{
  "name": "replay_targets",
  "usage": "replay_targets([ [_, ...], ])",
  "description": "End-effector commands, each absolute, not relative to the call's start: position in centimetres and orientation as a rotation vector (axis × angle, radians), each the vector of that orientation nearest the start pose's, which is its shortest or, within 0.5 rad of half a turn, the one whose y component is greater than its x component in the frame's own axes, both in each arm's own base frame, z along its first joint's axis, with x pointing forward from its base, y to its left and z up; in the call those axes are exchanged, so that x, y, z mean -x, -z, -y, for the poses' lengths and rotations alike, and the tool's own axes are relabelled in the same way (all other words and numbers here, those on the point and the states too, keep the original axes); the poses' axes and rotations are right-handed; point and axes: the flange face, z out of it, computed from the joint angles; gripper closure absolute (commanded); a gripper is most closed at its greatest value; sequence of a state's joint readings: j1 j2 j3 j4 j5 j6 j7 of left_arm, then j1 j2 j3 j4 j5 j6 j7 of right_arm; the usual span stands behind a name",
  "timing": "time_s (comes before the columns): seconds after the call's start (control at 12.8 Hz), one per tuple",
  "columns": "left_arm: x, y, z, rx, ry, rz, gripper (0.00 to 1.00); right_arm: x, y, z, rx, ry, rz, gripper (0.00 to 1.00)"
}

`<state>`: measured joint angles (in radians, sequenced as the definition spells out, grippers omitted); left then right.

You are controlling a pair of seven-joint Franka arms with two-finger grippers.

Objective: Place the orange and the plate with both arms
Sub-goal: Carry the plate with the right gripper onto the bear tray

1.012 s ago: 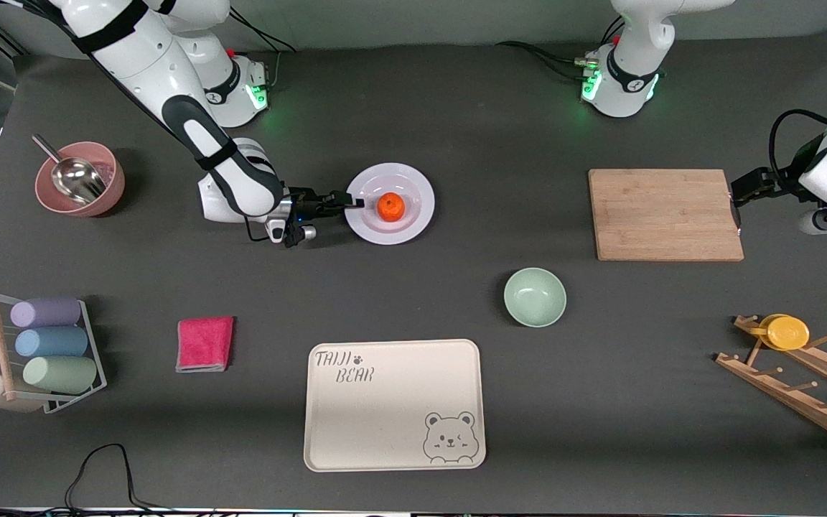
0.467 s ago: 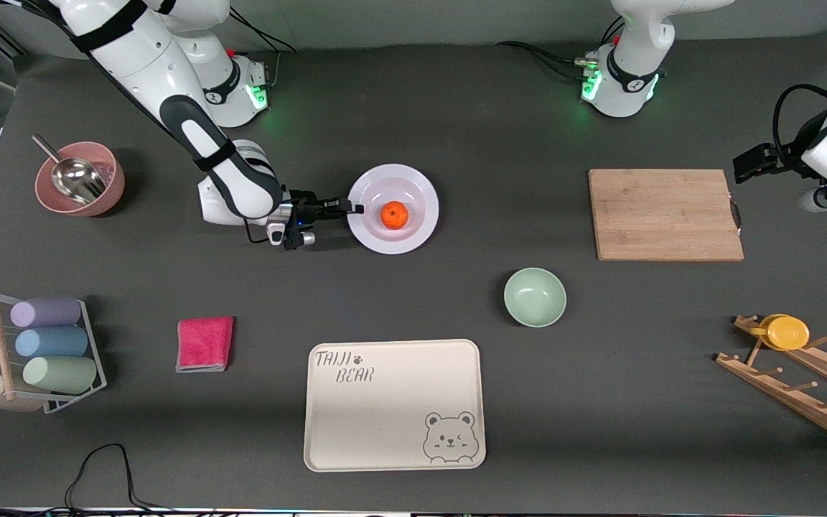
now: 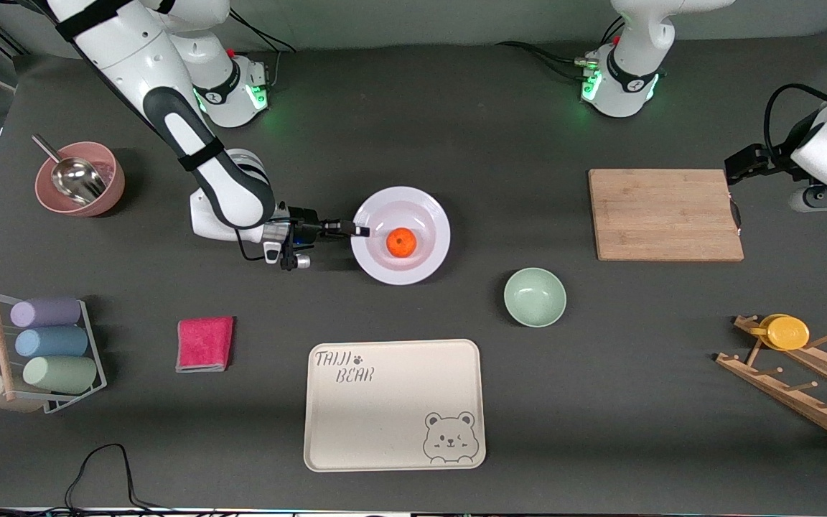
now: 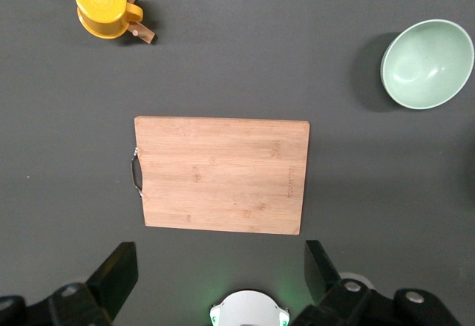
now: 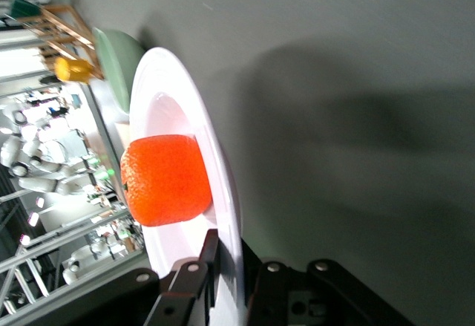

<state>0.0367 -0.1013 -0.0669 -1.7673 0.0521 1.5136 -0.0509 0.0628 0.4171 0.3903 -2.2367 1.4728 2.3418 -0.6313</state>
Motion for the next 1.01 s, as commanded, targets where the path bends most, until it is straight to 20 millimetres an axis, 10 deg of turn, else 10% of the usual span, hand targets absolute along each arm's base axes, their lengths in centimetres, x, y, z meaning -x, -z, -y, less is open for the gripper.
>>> replay_targets([
  [0.0, -50.1, -58.8, 0.8, 3.088, -0.214, 0.046, 0.00, -50.2, -23.1, -26.6, 2.080, -0.163, -0.242, 1.00],
  [0.39, -48.3, -56.9, -0.8, 3.096, -0.190, 0.082, 0.00, -62.3, -29.8, -26.4, 2.155, -0.068, -0.226, 1.00],
  [0.93, -48.2, -57.6, -0.6, 3.091, -0.182, 0.070, 0.00, -74.3, -28.1, -22.0, 2.085, 0.036, -0.210, 1.00],
])
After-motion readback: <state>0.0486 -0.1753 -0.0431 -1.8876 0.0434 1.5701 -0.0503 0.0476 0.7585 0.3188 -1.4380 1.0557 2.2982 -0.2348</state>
